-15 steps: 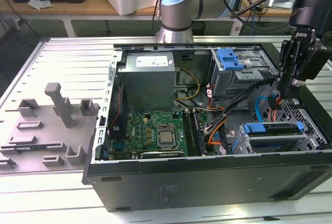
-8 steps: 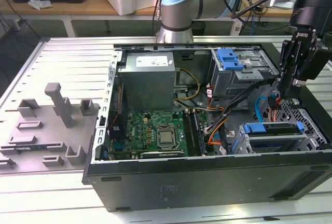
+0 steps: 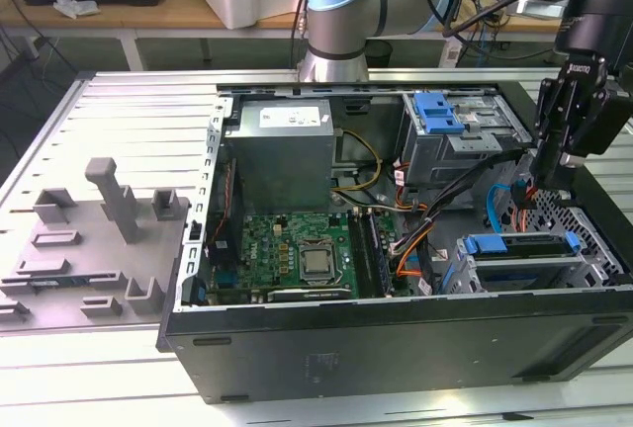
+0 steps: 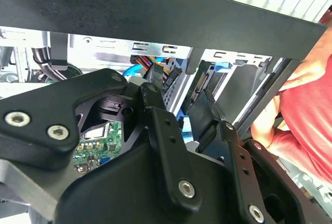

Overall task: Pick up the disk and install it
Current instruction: 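Insert the first disk wire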

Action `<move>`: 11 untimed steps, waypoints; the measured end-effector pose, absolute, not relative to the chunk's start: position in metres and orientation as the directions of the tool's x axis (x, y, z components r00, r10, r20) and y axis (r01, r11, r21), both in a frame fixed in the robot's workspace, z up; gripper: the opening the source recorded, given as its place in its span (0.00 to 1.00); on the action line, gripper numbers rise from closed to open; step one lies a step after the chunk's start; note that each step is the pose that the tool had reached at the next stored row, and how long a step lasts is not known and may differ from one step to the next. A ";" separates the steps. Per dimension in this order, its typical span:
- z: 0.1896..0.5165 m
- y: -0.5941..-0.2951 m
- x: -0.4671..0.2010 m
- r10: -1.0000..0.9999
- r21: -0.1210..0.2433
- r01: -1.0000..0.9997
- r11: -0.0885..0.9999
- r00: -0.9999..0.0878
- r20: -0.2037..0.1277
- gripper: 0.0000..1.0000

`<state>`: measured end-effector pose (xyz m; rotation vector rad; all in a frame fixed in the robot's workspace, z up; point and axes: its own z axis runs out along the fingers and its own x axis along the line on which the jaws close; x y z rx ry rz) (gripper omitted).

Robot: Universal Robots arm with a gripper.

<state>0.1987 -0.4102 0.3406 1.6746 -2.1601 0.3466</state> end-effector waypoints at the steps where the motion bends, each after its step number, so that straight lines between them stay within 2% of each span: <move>1: 0.341 -0.410 0.199 -0.870 0.039 -0.965 0.258 -0.215 0.443 0.47; 9: 0.340 -0.410 0.199 -0.869 0.038 -0.965 0.258 -0.215 0.446 0.47; 10: 0.340 -0.410 0.199 -0.869 0.038 -0.965 0.258 -0.215 0.446 0.46; 11: 0.340 -0.410 0.199 -0.869 0.038 -0.965 0.258 -0.215 0.447 0.39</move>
